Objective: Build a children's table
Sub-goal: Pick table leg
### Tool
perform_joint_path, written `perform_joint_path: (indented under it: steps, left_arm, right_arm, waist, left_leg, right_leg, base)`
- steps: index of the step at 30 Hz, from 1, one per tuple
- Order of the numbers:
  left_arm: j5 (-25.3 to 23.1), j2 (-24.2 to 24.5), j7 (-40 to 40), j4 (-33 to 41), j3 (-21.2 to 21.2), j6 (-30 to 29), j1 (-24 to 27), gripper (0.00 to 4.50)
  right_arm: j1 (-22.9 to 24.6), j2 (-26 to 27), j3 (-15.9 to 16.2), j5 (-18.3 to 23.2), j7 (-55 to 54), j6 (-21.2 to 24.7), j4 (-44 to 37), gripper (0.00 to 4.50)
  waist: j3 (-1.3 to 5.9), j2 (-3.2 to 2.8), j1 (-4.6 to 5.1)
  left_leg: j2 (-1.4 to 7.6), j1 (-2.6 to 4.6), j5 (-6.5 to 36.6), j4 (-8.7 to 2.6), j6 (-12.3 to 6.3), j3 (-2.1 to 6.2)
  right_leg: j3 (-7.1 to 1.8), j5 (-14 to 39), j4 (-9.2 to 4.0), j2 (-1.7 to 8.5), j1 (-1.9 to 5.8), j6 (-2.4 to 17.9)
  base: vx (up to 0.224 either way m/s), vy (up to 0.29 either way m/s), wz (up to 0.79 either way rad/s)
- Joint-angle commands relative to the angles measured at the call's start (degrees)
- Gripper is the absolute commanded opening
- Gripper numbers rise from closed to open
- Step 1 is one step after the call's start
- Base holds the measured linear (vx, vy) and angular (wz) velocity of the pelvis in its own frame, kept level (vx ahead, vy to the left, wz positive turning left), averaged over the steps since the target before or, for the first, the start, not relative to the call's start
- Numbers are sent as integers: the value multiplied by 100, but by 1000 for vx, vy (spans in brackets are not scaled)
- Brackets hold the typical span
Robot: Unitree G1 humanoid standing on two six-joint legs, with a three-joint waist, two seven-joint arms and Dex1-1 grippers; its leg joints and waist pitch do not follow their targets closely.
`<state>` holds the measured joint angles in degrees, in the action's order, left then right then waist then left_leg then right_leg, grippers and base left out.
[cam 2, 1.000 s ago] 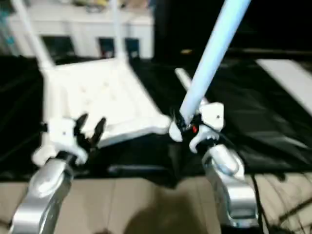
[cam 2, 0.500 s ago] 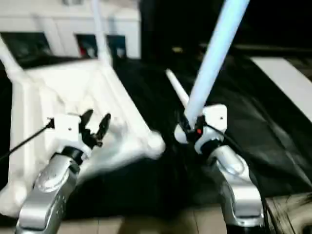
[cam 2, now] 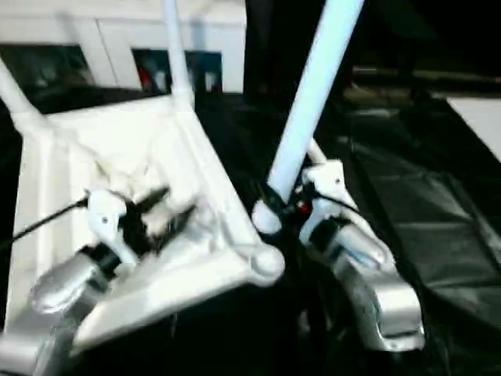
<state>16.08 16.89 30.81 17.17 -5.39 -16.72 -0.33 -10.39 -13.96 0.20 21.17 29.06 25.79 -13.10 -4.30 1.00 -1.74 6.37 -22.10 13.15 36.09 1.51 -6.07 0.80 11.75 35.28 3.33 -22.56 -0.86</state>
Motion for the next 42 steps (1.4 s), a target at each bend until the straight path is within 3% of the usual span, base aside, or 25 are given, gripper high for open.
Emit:
perform_joint_path:
  steps: [1, 3, 4, 5, 6, 7, 9, 11, 12, 13, 17, 20, 26, 29, 35, 39, 42]
  left_arm:
    - [-49, 171, 434, 70, -373, -178, -74, 358]
    - [-54, 378, 791, 33, -654, -336, -144, 358]
    - [-64, 516, 1001, 27, -838, -460, -183, 358]
    - [-71, 606, 1134, 23, -955, -543, -214, 358]
    - [-56, 738, 1304, 43, -1120, -709, -244, 358]
    - [-154, 878, 1430, 46, -1312, -805, -282, 358]
    - [-215, 1042, 1637, 117, -1619, -969, -300, 358]
    - [-330, 1041, 1512, 104, -1695, -1110, -357, 358]
    - [-533, 1024, 1329, 18, -1718, -1171, -419, 358]
    - [-703, 1020, 1206, -53, -1745, -1220, -473, 330]
    - [-977, 918, 800, -215, -1681, -1339, -591, 301]
    - [-848, 1035, 794, 119, -1770, -1822, -564, 275]
    - [-838, 974, 640, 428, -1754, -2189, -447, 232]
    - [-841, 896, 526, 497, -1630, -2260, -444, 219]
    - [-851, 767, 262, 579, -1422, -2203, -579, 167]
    - [-836, 804, 229, 718, -1387, -2387, -596, 136]
    - [-885, 854, 216, 776, -1383, -2430, -588, 126]
  right_arm:
    - [-74, -87, -83, 50, 82, 11, -87, 183]
    - [-92, -185, -56, 46, 160, 41, -52, 183]
    - [-92, -257, -32, 53, 223, 88, -43, 183]
    - [-99, -306, -16, 57, 262, 121, -34, 183]
    - [-96, -395, 30, 49, 335, 162, -33, 183]
    - [-85, -506, 86, 87, 449, 291, -46, 183]
    - [-62, -700, 201, 42, 624, 366, -73, 183]
    - [-63, -792, 214, 83, 712, 491, -101, 183]
    - [-65, -848, 232, 60, 756, 491, -132, 183]
    - [-66, -893, 250, 25, 792, 460, -152, 183]
    - [-4, -968, 290, -2, 789, 496, -279, 183]
    - [136, -992, 343, 42, 735, 569, -493, 183]
    - [229, -896, 348, -23, 627, 442, -604, 183]
    - [239, -835, 342, -13, 542, 457, -661, 183]
    - [252, -806, 291, 17, 439, 504, -756, 183]
    - [266, -836, 312, -16, 414, 492, -790, 183]
    - [255, -785, 324, -11, 342, 502, -825, 183]
  waist:
    - [159, -52, 19]
    - [97, -21, 13]
    - [88, -19, 3]
    - [71, -30, -12]
    - [64, -17, 0]
    - [55, -27, 0]
    - [47, -23, 9]
    - [43, -24, 18]
    - [42, -29, 26]
    - [49, -18, 22]
    - [50, 9, 12]
    - [76, 1, -5]
    - [77, -11, 7]
    - [40, -14, -1]
    - [-61, 3, -5]
    - [-99, 20, -11]
    - [-91, -6, -14]
  left_leg:
    - [556, 185, 1560, -610, -139, 62]
    - [575, 239, 1931, -629, 69, -26]
    - [577, 239, 1990, -645, 127, -39]
    - [591, 272, 2061, -663, 233, -74]
    - [590, 250, 2063, -677, 270, -71]
    - [592, 203, 1908, -701, 302, -65]
    - [595, 177, 1757, -705, 273, -64]
    - [594, 177, 1649, -685, 230, -86]
    - [603, 140, 1451, -684, 176, -82]
    - [612, 156, 1327, -670, 123, -97]
    - [604, 138, 966, -652, -41, -131]
    - [593, 136, 668, -642, -153, -143]
    - [607, 121, 351, -623, -330, -163]
    - [607, 129, 526, -638, -342, -176]
    - [639, 151, 1086, -703, -79, -202]
    - [639, 149, 983, -713, -40, -202]
    - [645, 142, 645, -697, -76, -198]
  right_leg:
    - [-209, 1147, -421, 430, 198, 1327]
    - [-251, 1994, -505, 449, 117, 1159]
    - [-254, 2235, -522, 456, 121, 1070]
    - [-268, 2470, -546, 451, 74, 951]
    - [-268, 2527, -544, 453, 93, 906]
    - [-270, 2429, -533, 462, 117, 848]
    - [-270, 2241, -513, 457, 137, 842]
    - [-287, 2123, -518, 472, 130, 929]
    - [-285, 1922, -499, 480, 167, 1004]
    - [-282, 1746, -497, 472, 159, 1053]
    - [-276, 1480, -487, 465, 193, 1162]
    - [-265, 1102, -451, 456, 208, 1226]
    - [-248, 419, -405, 433, 219, 1478]
    - [-247, 609, -440, 426, 195, 1498]
    - [-269, 1625, -527, 438, 131, 1238]
    - [-278, 1603, -529, 441, 113, 1141]
    - [-271, 962, -468, 430, 121, 1219]
  base:
    - [-63, -19, 10]
    - [-63, -17, 11]
    - [-61, -13, 8]
    - [-61, -13, 8]
    - [-52, -9, 2]
    - [0, 0, 0]
    - [0, 0, 0]
    - [0, 0, 0]
    - [0, 0, 0]
    - [0, 0, 0]
    - [0, 0, 0]
    - [0, 0, 0]
    - [0, 0, 0]
    - [0, 0, 0]
    - [0, 0, 0]
    - [0, 0, 0]
    - [0, 0, 0]
